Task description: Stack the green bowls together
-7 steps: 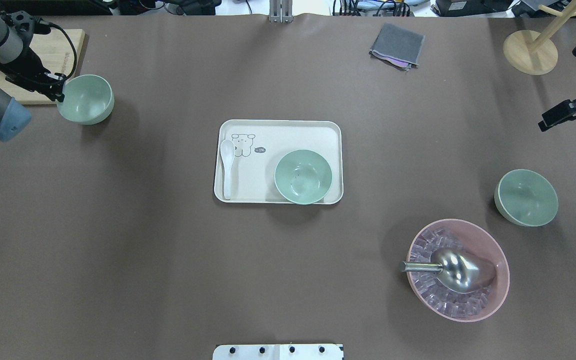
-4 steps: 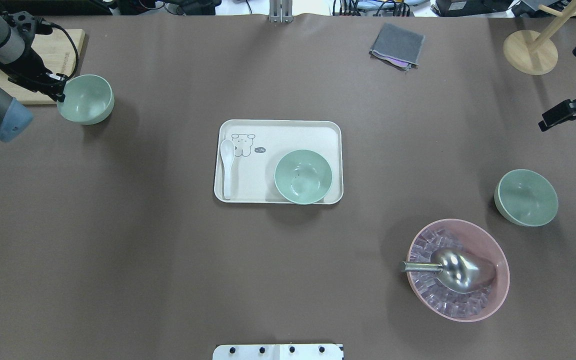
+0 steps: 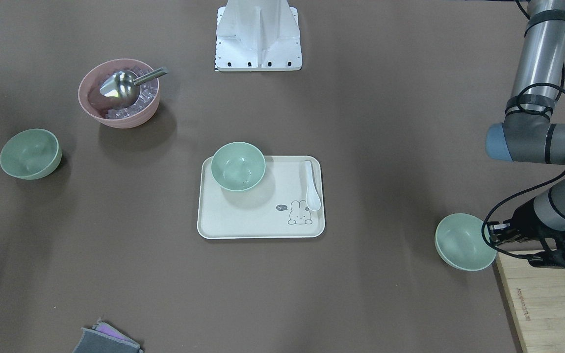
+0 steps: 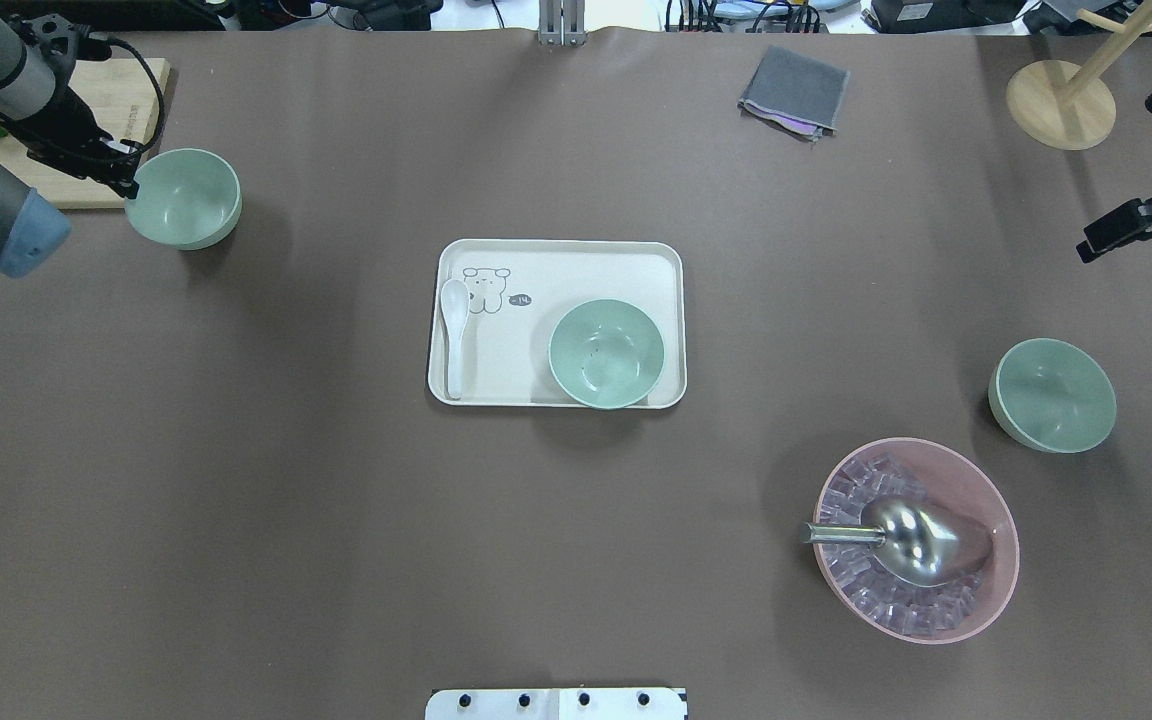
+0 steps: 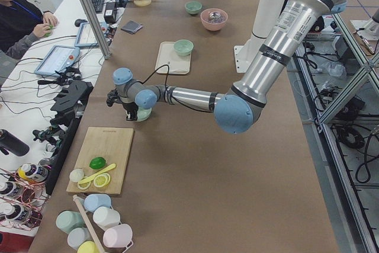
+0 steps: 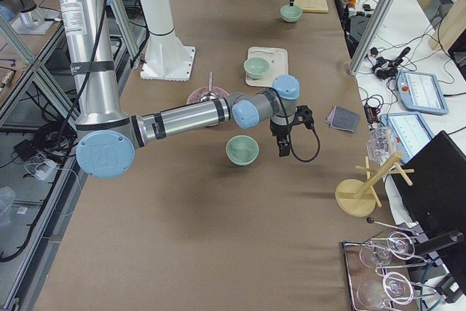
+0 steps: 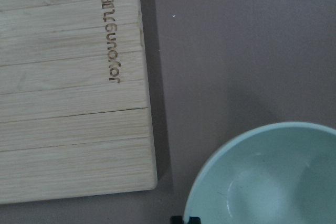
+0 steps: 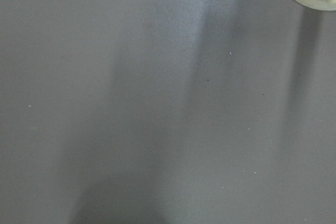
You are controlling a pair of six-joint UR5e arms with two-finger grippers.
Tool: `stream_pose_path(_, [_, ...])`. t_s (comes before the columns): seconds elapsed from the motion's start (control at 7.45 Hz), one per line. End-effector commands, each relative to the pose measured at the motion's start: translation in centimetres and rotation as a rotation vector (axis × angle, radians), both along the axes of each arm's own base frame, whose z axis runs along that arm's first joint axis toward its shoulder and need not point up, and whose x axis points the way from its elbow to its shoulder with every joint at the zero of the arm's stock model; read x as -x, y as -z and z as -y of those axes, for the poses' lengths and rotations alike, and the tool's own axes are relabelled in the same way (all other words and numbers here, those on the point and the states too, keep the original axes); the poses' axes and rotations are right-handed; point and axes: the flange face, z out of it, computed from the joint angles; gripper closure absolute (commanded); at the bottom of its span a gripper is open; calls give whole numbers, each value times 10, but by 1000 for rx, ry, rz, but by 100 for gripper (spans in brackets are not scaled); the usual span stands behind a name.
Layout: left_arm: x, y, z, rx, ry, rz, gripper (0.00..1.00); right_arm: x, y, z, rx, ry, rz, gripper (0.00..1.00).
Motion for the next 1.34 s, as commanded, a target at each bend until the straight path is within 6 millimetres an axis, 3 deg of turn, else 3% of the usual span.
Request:
stream_pose_path(0.0, [-1,39,-2,36,76,-49,100,-1,-1,-2,-1,1,1,0])
stream_pose_path(0.13, [-5,62,-8,93,114,-82,100,-1,0,-3,0,0,1,0])
stream_pose_path(0.54, [-70,155,-44,224,168,-150,100,-1,1,-2,-1,1,3,0])
stream_pose_path(0.8, [-116,237,-75,332,200,-160,100,-1,2,-3,-2,1,5,0])
stream_pose_path(1.07, [-163,290,-99,371,220,-180,100,0,3,-2,-2,0,5,0])
stream_pose_path(1.21, [-196,311,-117,377,250,-177,100,-1,2,-3,-2,0,5,0])
